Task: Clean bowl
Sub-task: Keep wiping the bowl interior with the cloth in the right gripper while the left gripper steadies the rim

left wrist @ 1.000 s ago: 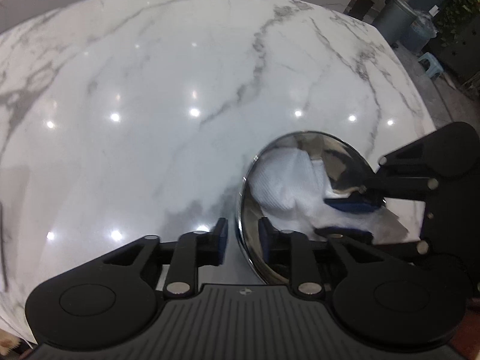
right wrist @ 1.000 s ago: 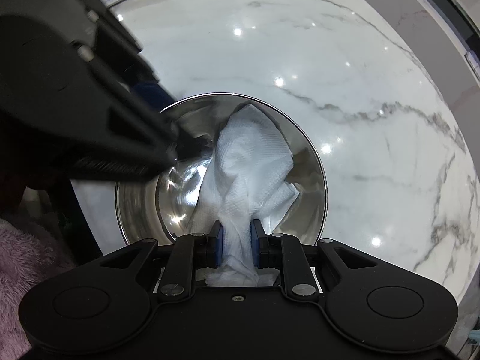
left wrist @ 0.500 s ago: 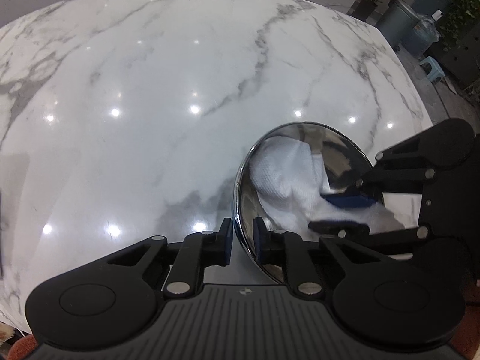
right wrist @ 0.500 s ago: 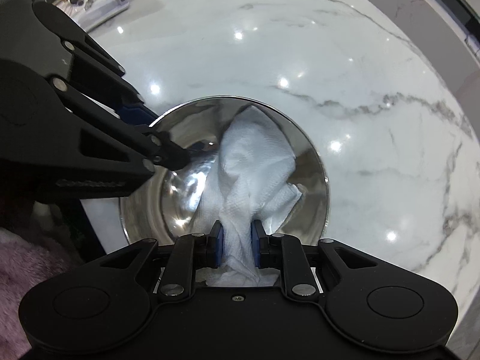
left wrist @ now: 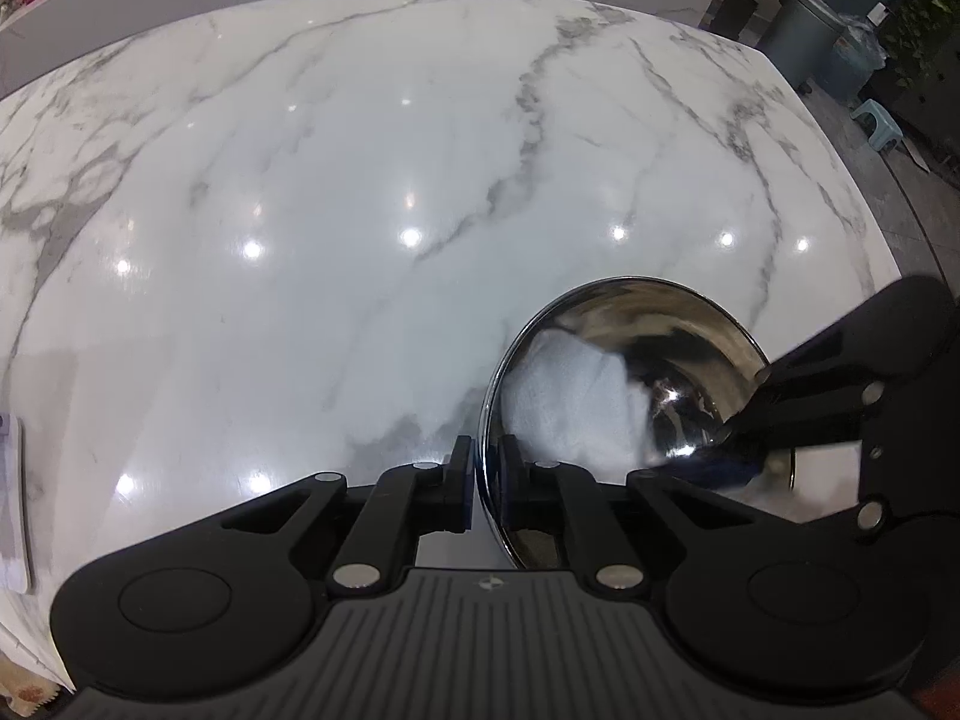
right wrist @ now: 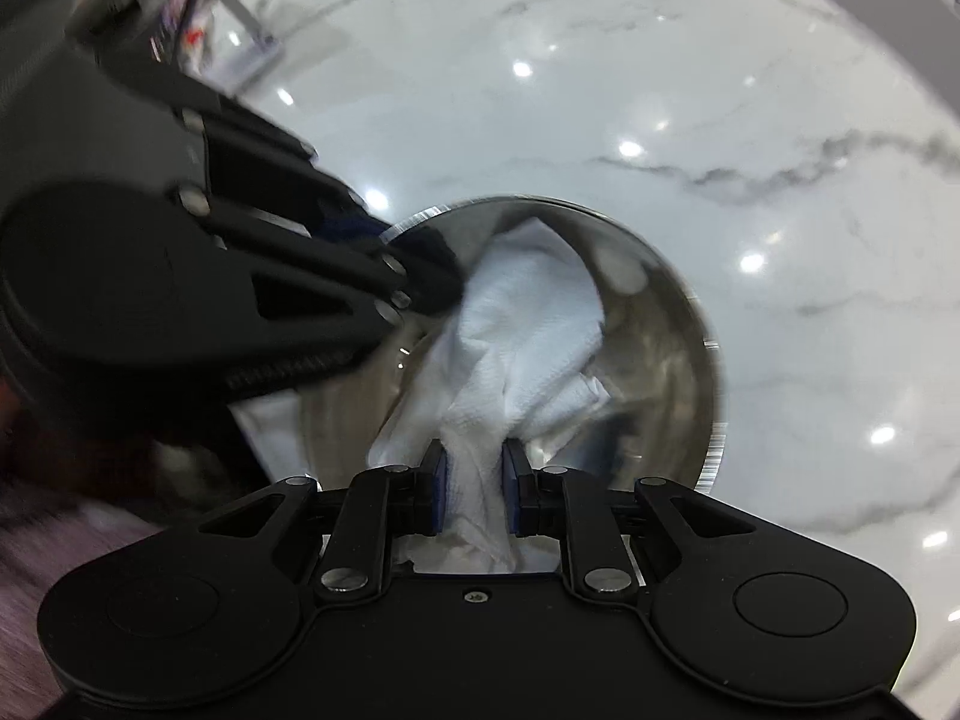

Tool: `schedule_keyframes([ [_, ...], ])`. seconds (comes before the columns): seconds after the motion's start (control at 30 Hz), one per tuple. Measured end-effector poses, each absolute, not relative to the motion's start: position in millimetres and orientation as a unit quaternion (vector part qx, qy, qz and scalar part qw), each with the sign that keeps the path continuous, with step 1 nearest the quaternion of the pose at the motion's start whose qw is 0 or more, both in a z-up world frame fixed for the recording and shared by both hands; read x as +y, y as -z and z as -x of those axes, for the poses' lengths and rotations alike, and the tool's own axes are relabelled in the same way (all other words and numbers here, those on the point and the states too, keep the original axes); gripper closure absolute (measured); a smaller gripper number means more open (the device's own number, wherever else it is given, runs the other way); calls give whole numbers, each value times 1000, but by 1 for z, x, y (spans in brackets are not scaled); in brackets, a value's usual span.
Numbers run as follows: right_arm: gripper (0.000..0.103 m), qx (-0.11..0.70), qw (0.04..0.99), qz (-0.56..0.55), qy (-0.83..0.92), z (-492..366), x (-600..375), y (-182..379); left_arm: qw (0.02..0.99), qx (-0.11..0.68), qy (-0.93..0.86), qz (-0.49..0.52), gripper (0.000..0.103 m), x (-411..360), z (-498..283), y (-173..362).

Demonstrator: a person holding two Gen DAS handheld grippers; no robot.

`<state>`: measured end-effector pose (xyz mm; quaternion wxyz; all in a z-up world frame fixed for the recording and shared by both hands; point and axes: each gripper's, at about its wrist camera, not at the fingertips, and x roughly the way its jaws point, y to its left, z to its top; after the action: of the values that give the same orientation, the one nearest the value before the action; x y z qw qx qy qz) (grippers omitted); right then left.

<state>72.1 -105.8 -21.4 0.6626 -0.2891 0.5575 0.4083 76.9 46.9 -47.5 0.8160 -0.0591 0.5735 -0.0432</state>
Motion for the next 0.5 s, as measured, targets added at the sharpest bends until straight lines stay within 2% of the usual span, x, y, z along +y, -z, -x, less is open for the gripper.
schedule_keyframes([
  [0.07,87,534,672,332,-392,-67,-105,19,816,573,44,59,96,47,-77,48],
  [0.23,87,525,678,342,-384,-64,-104,19,817,571,39,72,95,50,-76,47],
  [0.37,87,530,681,329,-384,-68,-107,17,815,569,44,102,77,56,-72,46],
  [0.5,87,533,682,320,-385,-74,-109,18,809,573,58,113,70,53,-67,46],
])
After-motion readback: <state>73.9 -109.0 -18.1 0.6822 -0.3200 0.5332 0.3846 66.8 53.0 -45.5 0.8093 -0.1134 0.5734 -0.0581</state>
